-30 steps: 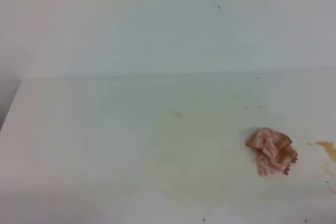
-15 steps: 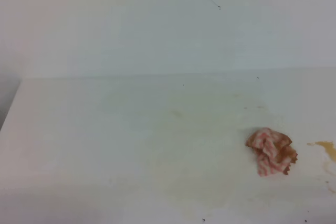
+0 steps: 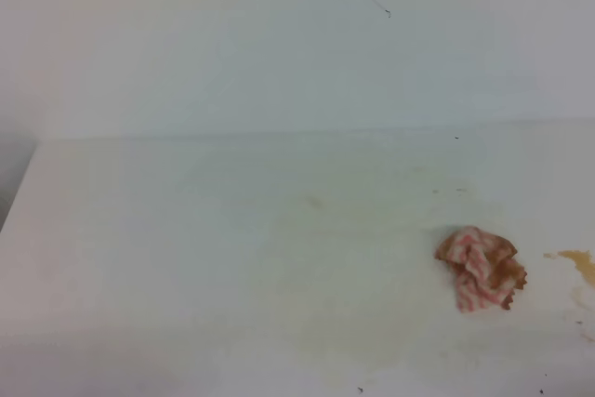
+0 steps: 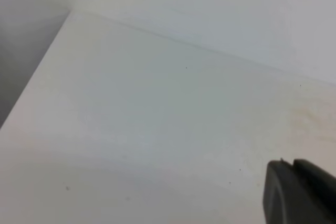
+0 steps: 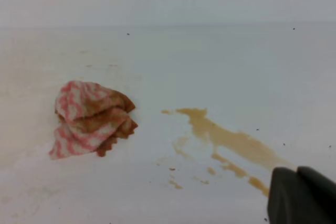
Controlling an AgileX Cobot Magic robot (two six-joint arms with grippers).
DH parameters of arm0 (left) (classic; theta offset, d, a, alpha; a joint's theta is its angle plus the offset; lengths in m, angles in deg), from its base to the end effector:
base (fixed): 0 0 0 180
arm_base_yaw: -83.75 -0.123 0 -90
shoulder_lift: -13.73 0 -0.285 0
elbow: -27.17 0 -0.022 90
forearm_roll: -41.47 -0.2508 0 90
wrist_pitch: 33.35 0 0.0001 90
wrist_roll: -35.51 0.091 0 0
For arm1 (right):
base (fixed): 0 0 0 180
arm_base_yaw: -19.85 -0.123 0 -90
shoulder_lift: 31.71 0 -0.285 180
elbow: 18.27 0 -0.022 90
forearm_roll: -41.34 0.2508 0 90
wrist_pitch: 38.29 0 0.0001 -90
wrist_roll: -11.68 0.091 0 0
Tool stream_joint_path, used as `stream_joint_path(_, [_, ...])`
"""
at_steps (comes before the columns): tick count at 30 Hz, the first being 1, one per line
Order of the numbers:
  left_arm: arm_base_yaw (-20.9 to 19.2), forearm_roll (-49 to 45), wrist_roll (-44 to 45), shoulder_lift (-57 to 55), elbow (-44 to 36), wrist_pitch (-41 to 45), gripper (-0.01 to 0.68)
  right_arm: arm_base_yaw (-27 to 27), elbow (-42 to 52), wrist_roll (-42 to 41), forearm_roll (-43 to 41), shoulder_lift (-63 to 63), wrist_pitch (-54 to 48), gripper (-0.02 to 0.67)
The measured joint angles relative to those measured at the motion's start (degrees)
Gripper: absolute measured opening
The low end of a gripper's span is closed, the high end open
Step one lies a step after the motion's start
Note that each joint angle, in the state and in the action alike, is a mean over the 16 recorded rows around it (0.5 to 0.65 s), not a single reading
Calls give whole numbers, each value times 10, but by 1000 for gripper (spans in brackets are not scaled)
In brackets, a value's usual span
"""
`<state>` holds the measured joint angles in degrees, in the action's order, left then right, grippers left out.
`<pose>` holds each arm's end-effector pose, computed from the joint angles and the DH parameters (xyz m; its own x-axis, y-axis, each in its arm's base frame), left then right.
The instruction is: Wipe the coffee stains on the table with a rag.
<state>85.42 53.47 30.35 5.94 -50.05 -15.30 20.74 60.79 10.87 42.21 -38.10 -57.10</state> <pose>0.0539 -0.0075 0.1853 -0.2367 -0.2781 -0.9309 0.0254 0.9561 -0.2920 0.0532 -0.0004 0.1740 -0.2463 0.0041 -0.9692 0.0108 0.9999 0.0014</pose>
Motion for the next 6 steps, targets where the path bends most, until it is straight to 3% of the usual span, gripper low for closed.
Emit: stream_joint_path(6, [0, 0, 0, 0, 0, 0, -5, 0, 0, 0, 0, 0, 0, -3])
